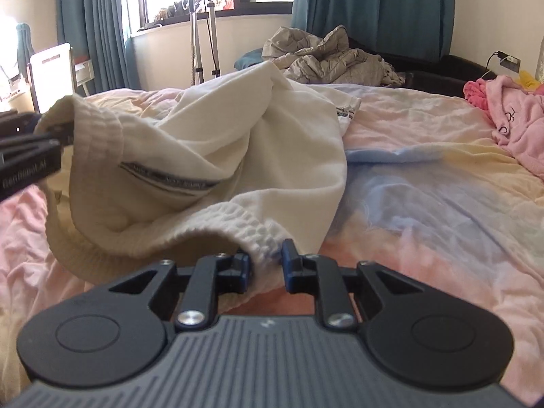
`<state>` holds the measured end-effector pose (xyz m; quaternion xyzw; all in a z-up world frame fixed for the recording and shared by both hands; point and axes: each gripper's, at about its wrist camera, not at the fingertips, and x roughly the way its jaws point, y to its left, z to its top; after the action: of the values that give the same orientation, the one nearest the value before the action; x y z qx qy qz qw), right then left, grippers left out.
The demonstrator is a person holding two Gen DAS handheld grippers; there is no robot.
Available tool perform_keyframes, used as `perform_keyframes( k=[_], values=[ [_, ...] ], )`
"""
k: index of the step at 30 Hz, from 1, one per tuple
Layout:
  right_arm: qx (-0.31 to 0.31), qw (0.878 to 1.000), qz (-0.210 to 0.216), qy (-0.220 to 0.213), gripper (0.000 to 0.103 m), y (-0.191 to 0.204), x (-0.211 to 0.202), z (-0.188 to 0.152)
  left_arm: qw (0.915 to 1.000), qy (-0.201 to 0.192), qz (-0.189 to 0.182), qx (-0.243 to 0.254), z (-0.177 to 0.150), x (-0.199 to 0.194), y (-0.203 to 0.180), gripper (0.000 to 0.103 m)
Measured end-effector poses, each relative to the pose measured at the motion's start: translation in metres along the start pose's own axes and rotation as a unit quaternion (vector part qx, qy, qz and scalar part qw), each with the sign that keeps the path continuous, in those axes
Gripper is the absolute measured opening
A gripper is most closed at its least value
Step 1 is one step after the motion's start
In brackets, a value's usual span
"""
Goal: Fold clothes
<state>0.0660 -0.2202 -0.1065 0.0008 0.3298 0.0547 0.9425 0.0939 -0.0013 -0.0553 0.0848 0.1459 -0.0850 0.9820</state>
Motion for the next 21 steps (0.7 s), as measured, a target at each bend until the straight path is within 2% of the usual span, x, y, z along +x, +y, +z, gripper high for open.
perform_keyframes(
  k=[2,4,8,10,15,21],
  values=[
    [0.016,1.000,0.008,0.003,0.019,-0.001,0.001,-0.003,0.9975,0.005,0.011,-0.070,0.012,0.004,0.029,0.011],
    [0.031,0.999,0.022,-0.010,0.018,0.000,-0.007,-0.002,0.9911,-0.001,0.016,-0.132,0.028,0.003,0.061,0.010],
    [0.015,0.996,0.070,-0.059,0.017,0.023,-0.042,0.007,0.9759,-0.025,0.022,-0.216,0.064,-0.004,0.121,0.010],
    [0.001,0.992,0.092,-0.081,0.017,0.041,-0.057,0.010,0.9707,-0.035,0.026,-0.236,0.086,-0.006,0.154,0.010],
    [-0.023,0.974,0.182,-0.130,0.018,0.110,-0.080,0.023,0.9639,-0.046,0.046,-0.258,0.117,-0.011,0.224,0.010],
    [-0.072,0.947,0.277,-0.146,0.018,0.209,-0.062,0.049,0.9490,-0.025,0.096,-0.299,0.110,0.002,0.316,0.010]
  ],
)
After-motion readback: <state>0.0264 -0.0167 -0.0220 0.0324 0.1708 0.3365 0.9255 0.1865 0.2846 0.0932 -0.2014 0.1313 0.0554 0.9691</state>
